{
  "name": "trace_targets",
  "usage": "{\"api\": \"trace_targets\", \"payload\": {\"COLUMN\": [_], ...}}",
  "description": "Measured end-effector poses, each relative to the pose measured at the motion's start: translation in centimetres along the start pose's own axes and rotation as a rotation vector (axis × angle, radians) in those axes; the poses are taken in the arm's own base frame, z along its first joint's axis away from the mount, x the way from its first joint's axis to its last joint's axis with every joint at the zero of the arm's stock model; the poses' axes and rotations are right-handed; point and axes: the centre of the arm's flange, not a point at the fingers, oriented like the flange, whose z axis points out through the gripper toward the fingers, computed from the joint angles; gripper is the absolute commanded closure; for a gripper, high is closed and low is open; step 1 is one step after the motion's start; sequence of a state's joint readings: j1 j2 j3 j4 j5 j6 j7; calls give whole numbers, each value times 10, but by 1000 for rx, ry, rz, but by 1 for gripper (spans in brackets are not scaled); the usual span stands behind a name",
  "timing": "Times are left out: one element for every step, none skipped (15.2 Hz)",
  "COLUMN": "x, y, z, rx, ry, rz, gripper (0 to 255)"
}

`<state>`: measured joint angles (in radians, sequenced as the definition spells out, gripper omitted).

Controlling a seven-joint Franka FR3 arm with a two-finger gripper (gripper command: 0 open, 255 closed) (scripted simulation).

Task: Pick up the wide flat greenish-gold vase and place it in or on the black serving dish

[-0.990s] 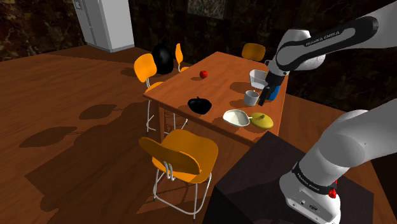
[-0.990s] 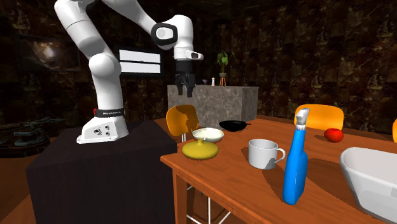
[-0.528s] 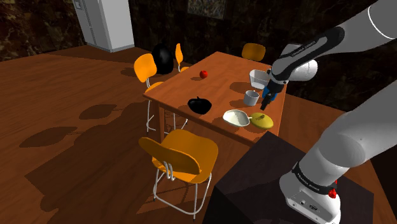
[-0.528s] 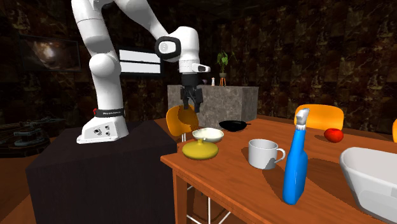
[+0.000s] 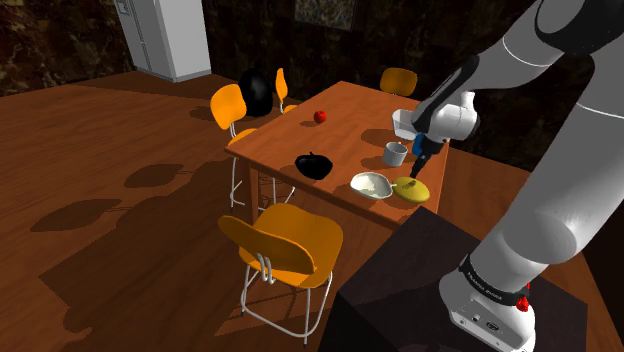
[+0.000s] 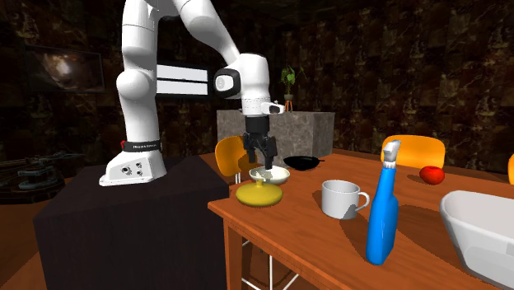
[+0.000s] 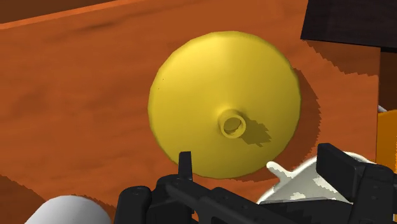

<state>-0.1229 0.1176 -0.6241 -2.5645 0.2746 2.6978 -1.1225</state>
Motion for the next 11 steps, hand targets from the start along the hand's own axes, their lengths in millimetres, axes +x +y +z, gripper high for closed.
{"api": "trace_targets", "payload": {"x": [-1,-2,-3,-2,-1,-3,-3,-3,-3,-3,-2], "y": [2,3,4,3,3,3,3,3,4,4,4], "z": [6,11,17,21,26,32,36,38,40,40,41], "rx": [-1,-2,-2,-2,-2,-2,-2,-2,-2,-2,-2], "ry": [1,1,1,1,1,1,1,1,1,2,2], "rz": [-1,-1,-2,-1,-2,-2,-1,-1,-1,-1,-1], "gripper": [0,0,0,0,0,0,0,0,0,0,0]}}
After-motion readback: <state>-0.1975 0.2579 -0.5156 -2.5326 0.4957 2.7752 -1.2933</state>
